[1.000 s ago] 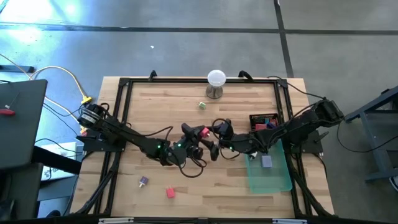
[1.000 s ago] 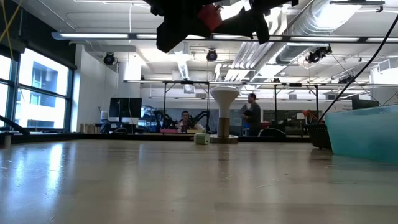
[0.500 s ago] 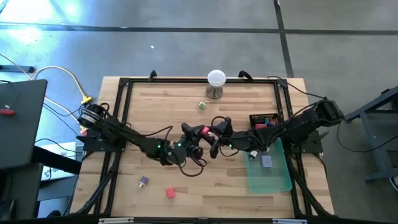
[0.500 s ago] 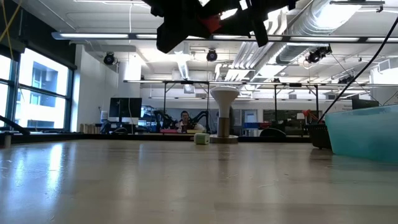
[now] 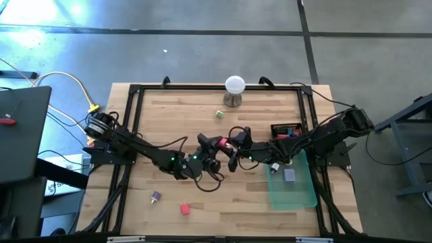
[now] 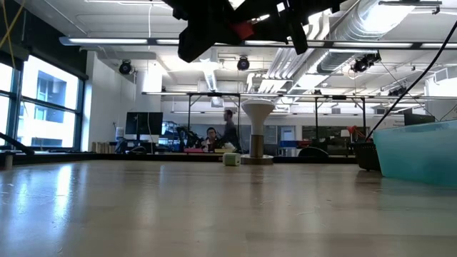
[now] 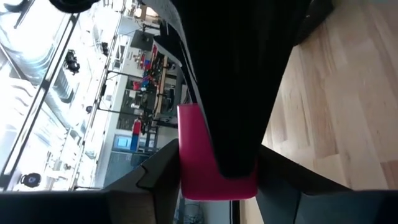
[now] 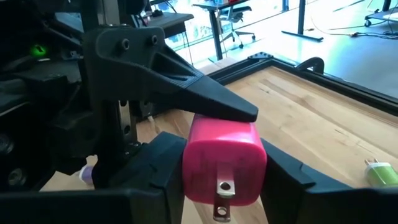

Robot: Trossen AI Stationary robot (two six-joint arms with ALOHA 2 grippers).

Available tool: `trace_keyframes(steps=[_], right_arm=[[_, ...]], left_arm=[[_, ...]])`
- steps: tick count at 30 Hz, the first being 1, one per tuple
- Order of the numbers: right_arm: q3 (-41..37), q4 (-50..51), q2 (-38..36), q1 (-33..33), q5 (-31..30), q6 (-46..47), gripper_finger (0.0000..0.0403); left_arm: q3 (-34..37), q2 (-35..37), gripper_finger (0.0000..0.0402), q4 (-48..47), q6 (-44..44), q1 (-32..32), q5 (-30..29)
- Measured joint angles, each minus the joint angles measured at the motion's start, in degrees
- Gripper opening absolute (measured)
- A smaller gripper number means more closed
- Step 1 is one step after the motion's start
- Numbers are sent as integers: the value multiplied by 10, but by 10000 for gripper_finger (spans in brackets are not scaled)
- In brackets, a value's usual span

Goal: Pick & Place Office items
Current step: Put the pink charger adapter into the green bin

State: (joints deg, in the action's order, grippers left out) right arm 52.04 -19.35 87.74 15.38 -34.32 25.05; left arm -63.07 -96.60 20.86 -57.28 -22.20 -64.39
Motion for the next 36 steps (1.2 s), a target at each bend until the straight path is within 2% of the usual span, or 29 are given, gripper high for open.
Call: trace_keyframes(steps=[10, 17, 19, 23, 28, 31, 34, 36], right_arm=[[1, 17, 0, 0, -8, -5, 143], [0, 34, 0, 0, -31, -10, 143], [-1, 63, -4, 2, -52, -11, 143], [-1, 110, -18, 8, -89, 0, 143], [-1, 165, -51, 32, -86, -12, 143], [0, 216, -75, 51, -73, -12, 143], [-1, 292, -105, 74, -77, 23, 143], [0, 333, -123, 87, -78, 48, 143]], left_arm=[[0, 0, 172, 4, -23, -17, 6], [-1, 0, 172, 5, -34, -42, -15], [-1, 0, 172, 8, -13, -49, -11], [-2, 3, 173, 5, 58, -62, 35], [-2, 17, 173, -5, 118, -67, 41], [-2, 33, 173, -46, 162, -66, 46], [-2, 54, 173, -106, 226, -61, 89], [-2, 71, 173, -150, 279, -53, 144]])
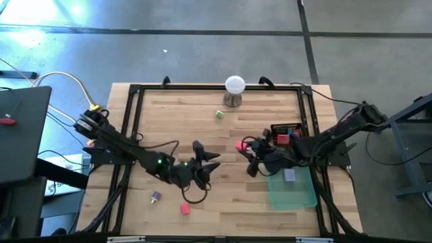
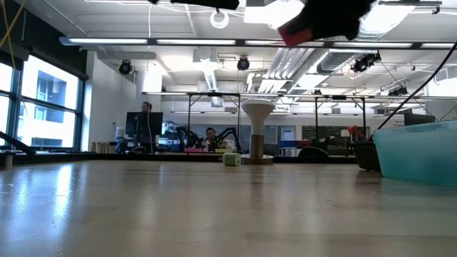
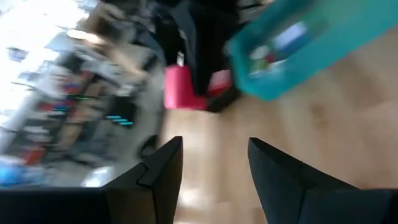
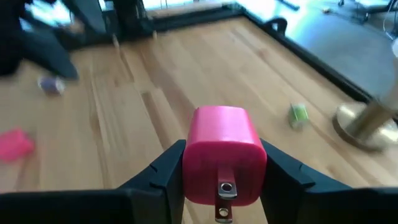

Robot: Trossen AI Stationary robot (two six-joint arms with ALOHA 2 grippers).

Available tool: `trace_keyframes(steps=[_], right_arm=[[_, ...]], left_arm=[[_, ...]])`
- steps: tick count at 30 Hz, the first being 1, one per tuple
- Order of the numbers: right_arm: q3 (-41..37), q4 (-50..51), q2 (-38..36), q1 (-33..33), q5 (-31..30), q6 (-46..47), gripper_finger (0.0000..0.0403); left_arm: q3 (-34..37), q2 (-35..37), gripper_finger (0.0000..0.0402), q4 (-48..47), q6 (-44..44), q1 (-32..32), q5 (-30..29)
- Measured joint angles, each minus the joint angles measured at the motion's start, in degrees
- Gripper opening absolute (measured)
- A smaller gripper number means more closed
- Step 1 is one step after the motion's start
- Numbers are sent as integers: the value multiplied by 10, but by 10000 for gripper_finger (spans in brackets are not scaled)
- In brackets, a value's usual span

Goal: Pick & Place Office items
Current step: Put the pink charger adapter into the green bin

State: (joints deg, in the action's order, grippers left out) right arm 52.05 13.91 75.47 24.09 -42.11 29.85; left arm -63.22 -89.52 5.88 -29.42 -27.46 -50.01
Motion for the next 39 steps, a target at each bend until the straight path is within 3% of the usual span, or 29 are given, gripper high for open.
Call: trace_keyframes(steps=[9, 13, 18, 24, 28, 32, 39], right_arm=[[34, 213, -37, 70, 33, 79, 143], [47, 325, -28, 90, 94, 165, 143], [47, 380, -29, 114, 179, 247, 143], [47, 434, -29, 132, 284, 355, 143], [47, 491, -20, 135, 336, 433, 143], [32, 504, -19, 138, 342, 456, 143], [-29, 441, -18, 133, 370, 455, 143]], left_arm=[[0, 47, 173, -132, 188, 62, 194], [1, 48, 173, -184, 262, 95, 305], [1, 48, 173, -229, 328, 136, 403], [1, 48, 173, -247, 414, 172, 427], [1, 48, 173, -250, 418, 181, 427], [1, 48, 173, -249, 409, 181, 427], [1, 48, 173, -249, 381, 181, 423]])
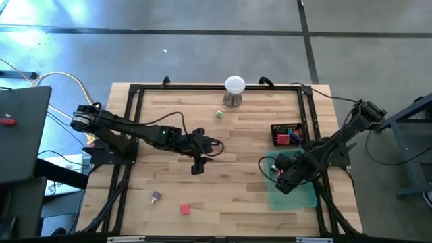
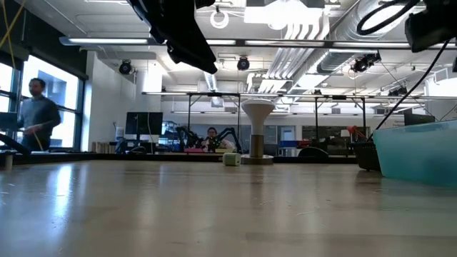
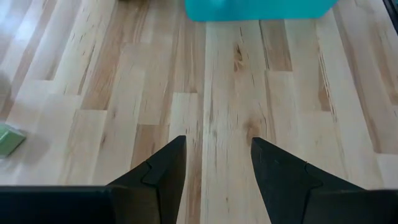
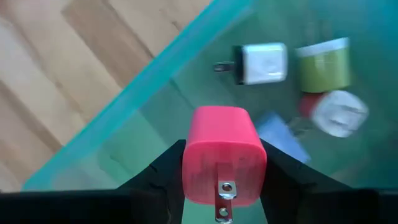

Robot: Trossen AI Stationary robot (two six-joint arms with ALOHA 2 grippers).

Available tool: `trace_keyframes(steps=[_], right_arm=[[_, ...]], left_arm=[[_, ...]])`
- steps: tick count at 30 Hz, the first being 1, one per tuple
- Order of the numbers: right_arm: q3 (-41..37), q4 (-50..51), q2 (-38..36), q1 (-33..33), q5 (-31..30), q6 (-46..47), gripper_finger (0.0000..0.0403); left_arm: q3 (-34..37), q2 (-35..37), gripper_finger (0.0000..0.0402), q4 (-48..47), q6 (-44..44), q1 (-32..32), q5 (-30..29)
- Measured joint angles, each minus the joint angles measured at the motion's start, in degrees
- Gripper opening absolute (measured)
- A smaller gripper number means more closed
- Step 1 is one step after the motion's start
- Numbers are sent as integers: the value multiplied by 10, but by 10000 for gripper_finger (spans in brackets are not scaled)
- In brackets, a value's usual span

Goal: Pick & Place Office items
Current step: Put the pink charger adapter into the green bin

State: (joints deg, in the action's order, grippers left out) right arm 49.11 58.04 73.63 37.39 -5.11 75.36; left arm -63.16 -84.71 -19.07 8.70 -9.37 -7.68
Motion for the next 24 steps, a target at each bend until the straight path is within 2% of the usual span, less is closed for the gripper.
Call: trace_keyframes(steps=[12, 24], right_arm=[[-64, -101, 4, -9, 9, 0, 143], [-79, -135, 96, -54, 64, -45, 143]], left_arm=[[0, 0, 173, 4, -1, 0, 0], [0, 0, 173, 16, -3, 0, -1]])
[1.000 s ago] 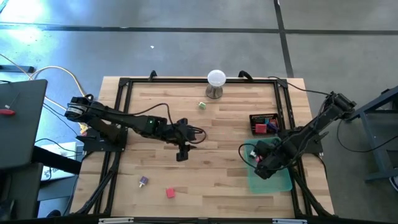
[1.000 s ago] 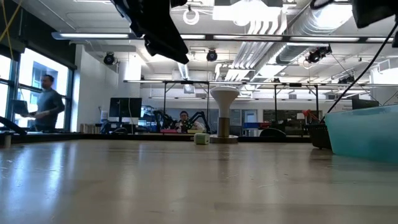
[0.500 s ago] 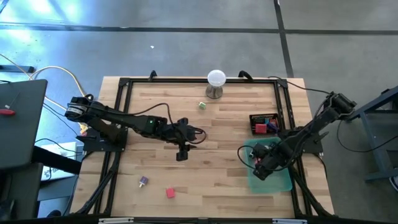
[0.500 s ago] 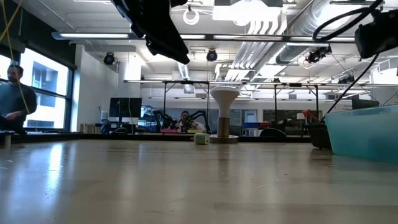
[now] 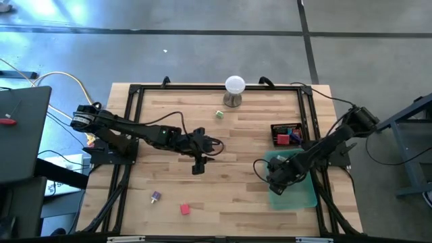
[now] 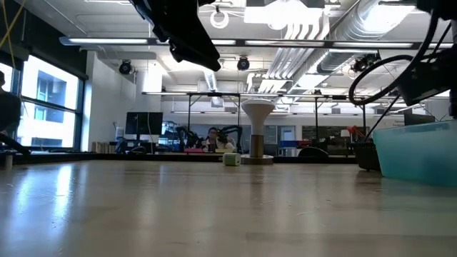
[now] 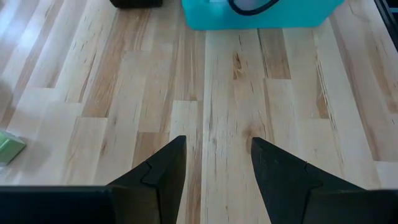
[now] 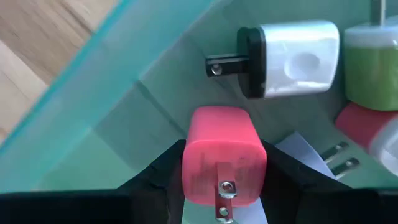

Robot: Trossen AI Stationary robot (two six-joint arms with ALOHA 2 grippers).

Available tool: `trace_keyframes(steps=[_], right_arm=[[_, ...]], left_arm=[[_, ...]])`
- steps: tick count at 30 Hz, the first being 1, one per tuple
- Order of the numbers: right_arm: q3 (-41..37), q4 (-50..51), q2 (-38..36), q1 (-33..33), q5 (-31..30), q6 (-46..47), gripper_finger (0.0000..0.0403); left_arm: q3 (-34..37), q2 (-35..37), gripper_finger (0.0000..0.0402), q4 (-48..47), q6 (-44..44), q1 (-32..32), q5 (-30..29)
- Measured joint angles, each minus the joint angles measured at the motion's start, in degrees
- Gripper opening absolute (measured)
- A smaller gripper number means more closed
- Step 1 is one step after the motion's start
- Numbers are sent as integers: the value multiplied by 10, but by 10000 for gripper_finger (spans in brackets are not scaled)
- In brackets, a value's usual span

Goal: Pick & Place Office items
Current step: Put the pink charger adapter into the green bin, then put the green charger adapter into the green bin

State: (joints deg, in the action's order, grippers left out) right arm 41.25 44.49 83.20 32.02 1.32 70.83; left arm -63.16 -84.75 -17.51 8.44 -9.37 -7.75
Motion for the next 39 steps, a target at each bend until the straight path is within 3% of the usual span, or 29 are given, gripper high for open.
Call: trace_keyframes(steps=[3, 10, 16, 21, 30, 35, 39], right_arm=[[1, -2, 8, -13, -1, -3, 151], [-1, -2, 10, -30, -13, -1, 266], [0, 5, 6, -33, 1, -3, 323], [20, 53, -11, -26, -20, -2, 339], [115, 234, -15, 6, -93, 39, 341], [170, 280, -15, 26, -150, 50, 338], [205, 285, -15, 30, -205, 43, 339]], left_arm=[[0, 0, 173, 0, 0, 0, 0], [0, 0, 173, -1, 0, 0, 0], [0, 0, 173, 0, 18, 0, 0], [0, 0, 173, 0, 39, 0, 0], [0, 0, 173, 0, 24, -3, 15], [0, 0, 173, -1, -47, -17, 19], [0, 0, 173, -6, -22, -12, 19]])
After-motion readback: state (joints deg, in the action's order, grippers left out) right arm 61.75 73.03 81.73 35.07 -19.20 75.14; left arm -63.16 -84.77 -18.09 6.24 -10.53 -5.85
